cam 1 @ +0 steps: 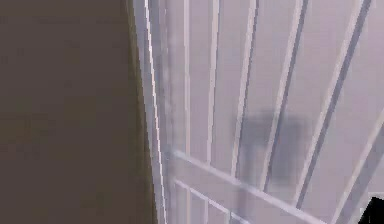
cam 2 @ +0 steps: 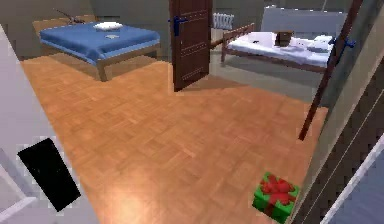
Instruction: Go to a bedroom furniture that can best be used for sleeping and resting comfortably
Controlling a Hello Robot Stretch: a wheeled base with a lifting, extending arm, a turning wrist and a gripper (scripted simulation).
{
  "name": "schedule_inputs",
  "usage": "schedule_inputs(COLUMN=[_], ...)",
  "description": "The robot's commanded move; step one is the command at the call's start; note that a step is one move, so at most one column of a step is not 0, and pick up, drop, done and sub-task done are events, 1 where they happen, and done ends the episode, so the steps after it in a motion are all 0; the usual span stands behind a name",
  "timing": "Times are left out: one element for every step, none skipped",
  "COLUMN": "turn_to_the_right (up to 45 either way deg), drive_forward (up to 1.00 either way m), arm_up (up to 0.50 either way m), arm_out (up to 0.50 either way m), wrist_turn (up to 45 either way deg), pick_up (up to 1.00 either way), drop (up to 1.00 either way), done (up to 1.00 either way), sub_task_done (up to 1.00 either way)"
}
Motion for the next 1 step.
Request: schedule_inputs(turn_to_the_right=[45.0], drive_forward=[0.0], arm_up=[0.0], arm_out=[0.0], wrist_turn=[0.0], pick_up=[0.0], drop=[0.0], done=[0.0], sub_task_done=[0.0])
